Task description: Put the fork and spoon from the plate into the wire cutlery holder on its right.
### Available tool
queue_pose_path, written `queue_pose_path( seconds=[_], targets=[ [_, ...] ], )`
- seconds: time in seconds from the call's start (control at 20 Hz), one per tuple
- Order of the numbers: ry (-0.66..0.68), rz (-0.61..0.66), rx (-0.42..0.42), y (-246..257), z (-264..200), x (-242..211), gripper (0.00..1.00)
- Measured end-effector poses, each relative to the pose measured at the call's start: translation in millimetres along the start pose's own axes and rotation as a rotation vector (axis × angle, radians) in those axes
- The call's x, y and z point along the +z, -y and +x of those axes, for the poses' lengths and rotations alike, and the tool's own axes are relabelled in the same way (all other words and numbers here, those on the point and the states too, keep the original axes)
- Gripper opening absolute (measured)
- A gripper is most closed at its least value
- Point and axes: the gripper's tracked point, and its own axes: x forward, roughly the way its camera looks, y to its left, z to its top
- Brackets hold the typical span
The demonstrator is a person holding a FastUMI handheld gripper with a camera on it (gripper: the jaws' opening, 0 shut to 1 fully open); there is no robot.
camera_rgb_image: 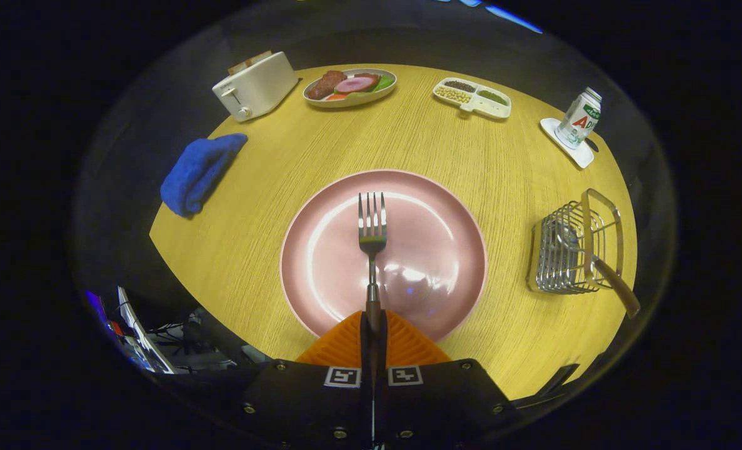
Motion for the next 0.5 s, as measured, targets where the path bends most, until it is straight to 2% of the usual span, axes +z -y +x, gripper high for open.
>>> queue_pose_path(
  seconds=[0.5],
  targets=[
    [0.083, 0.125, -0.095, 97, -60, 41, 0.02]
  ],
)
